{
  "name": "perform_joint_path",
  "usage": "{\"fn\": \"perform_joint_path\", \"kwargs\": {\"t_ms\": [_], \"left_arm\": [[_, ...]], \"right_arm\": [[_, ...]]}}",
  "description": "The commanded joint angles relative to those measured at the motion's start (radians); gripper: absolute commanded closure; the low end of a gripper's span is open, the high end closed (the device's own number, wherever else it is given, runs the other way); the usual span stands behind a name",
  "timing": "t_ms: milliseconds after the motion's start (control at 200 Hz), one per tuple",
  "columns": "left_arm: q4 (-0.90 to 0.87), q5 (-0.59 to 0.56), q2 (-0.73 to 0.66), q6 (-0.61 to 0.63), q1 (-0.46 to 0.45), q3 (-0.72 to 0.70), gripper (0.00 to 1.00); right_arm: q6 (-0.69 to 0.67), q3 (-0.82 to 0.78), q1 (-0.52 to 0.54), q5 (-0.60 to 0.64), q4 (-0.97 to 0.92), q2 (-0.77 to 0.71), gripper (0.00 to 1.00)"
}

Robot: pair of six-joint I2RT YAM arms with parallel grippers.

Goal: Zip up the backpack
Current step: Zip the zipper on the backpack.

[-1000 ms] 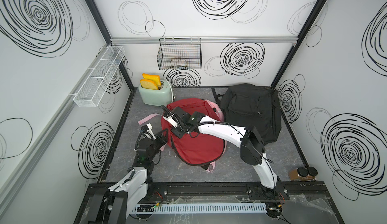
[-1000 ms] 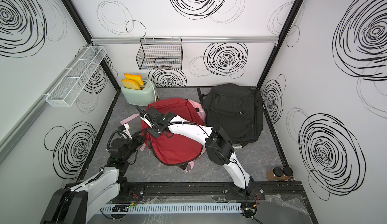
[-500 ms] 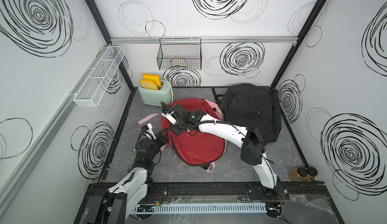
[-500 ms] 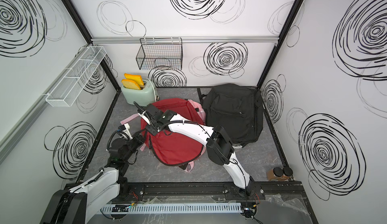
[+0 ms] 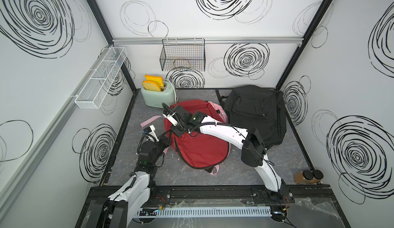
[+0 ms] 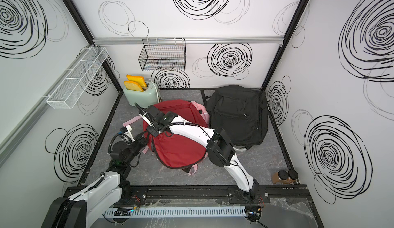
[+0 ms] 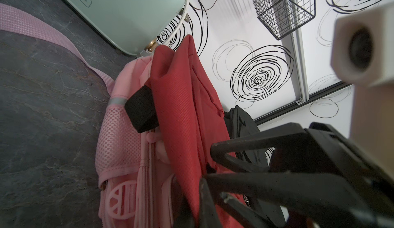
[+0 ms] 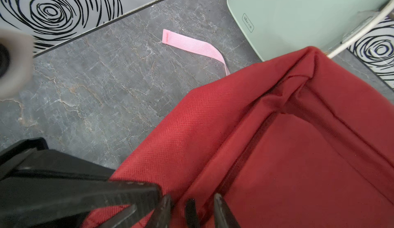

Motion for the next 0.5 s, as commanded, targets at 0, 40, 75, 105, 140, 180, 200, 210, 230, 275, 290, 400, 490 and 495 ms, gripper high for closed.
{"fn": "perform_joint_path", "kwargs": {"t_ms": [0, 40, 75, 105, 140, 180, 200, 210, 230, 275, 290, 400, 490, 495], "left_arm": [[0.083, -0.017, -0.017, 0.008, -0.005, 0.004, 1.0], [0.082, -0.019, -0.016, 0.008, -0.005, 0.004, 1.0], [0.082, -0.019, -0.017, 0.008, -0.005, 0.003, 1.0], [0.08, -0.02, -0.016, 0.008, -0.005, 0.003, 1.0], [0.08, -0.02, -0.016, 0.009, -0.005, 0.004, 1.0], [0.08, -0.02, -0.015, 0.009, -0.005, 0.003, 1.0], [0.08, -0.02, -0.014, 0.009, -0.005, 0.004, 1.0], [0.08, -0.02, -0.015, 0.009, -0.005, 0.004, 1.0], [0.08, -0.02, -0.015, 0.009, -0.005, 0.003, 1.0], [0.079, -0.02, -0.015, 0.01, -0.005, 0.003, 1.0], [0.079, -0.022, -0.015, 0.011, -0.005, 0.004, 1.0], [0.071, -0.025, -0.016, 0.015, -0.005, 0.005, 1.0], [0.068, -0.028, -0.017, 0.017, -0.005, 0.007, 1.0], [0.068, -0.028, -0.018, 0.017, -0.005, 0.007, 1.0]], "right_arm": [[-0.002, 0.02, -0.015, -0.011, -0.018, 0.021, 0.7], [-0.001, 0.02, -0.019, -0.018, -0.018, 0.023, 0.74], [0.002, 0.018, -0.023, -0.025, -0.017, 0.023, 0.77], [0.004, 0.015, -0.026, -0.03, -0.016, 0.024, 0.8], [0.007, 0.012, -0.03, -0.035, -0.013, 0.021, 0.82], [0.009, 0.005, -0.036, -0.042, -0.009, 0.018, 0.86], [0.01, -0.001, -0.038, -0.046, -0.005, 0.014, 0.88], [0.01, -0.005, -0.039, -0.049, -0.004, 0.013, 0.89], [0.012, -0.009, -0.042, -0.055, 0.001, 0.009, 0.91], [0.016, -0.025, -0.051, -0.067, 0.01, -0.002, 0.93], [0.019, -0.031, -0.056, -0.069, 0.014, -0.006, 0.94], [0.046, -0.086, -0.088, -0.106, 0.047, -0.049, 0.98], [0.078, -0.162, -0.113, -0.148, 0.105, -0.103, 1.0], [0.079, -0.168, -0.115, -0.149, 0.108, -0.106, 1.0]]}}
